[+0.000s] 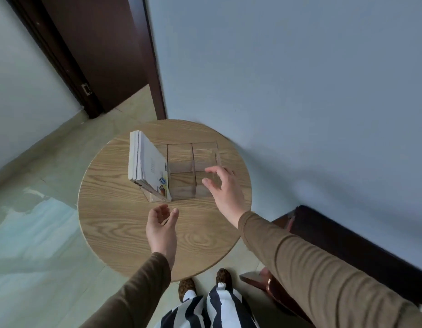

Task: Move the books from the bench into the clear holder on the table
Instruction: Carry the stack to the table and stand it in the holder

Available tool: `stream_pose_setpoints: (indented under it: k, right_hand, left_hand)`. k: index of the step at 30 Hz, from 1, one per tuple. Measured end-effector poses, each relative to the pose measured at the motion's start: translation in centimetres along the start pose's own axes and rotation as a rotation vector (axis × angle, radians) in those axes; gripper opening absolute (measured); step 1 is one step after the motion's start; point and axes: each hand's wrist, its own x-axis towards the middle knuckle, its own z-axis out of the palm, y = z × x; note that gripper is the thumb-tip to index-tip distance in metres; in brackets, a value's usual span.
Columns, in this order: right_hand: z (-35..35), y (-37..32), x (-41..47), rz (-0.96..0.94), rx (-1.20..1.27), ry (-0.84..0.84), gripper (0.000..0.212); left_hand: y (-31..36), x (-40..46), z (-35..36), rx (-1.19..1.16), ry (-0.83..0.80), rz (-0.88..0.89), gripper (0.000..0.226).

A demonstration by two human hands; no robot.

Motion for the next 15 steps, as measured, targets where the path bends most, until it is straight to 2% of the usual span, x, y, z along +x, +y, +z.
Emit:
stream_pose_setpoints:
  k: [9,15]
  right_hand:
    - [-5.6,7.8,-10.1,0.177,-0.012,0.217,0.023]
    - [-9.8,12.6,-18.8,0.318,0.061,0.355,0.024]
  left_hand:
    - [0.3,-5.9,5.1,0.205,-0.345,0.208,0.018]
    - [-2.2,-13.2,9.3,0.290,-0.506,0.262,0.016]
